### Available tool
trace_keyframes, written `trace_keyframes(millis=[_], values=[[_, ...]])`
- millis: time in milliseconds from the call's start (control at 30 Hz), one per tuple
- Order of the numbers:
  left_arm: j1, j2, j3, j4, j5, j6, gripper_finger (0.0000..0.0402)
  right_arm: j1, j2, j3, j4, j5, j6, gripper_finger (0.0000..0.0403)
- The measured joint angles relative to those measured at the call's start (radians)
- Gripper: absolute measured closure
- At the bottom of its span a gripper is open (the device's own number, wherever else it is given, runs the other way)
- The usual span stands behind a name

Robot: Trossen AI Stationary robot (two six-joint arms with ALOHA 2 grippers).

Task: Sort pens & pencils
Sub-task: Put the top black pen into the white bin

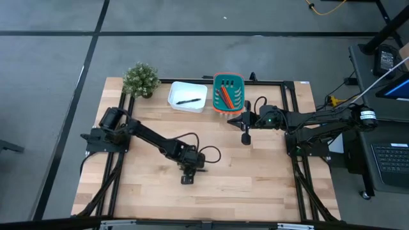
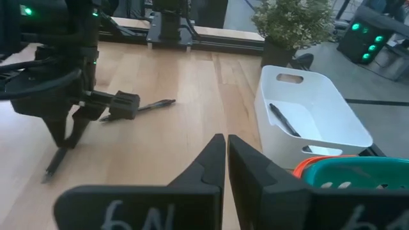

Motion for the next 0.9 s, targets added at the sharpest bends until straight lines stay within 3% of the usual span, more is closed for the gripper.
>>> trace_keyframes(millis=[200,333,467,900], values=[[-0.038,0.004,0.000,0.014,-0.113,0.014,0.0326,0.000,0.000,0.000,0.002,-0.052,0.025,0.0382],[-0.049,0.004,0.000,0.015,-0.135,0.033,0.0343,0.004,0.000,0.000,0.007,-0.084,0.027,0.0382],[-0.050,0.004,0.000,0.011,-0.139,0.036,0.0380,0.021,0.000,0.000,0.009,-0.086,0.027,0.0382],[-0.051,0.004,0.000,0.023,-0.137,0.168,0.0380,0.045,0.000,0.000,0.011,-0.087,0.026,0.0382]])
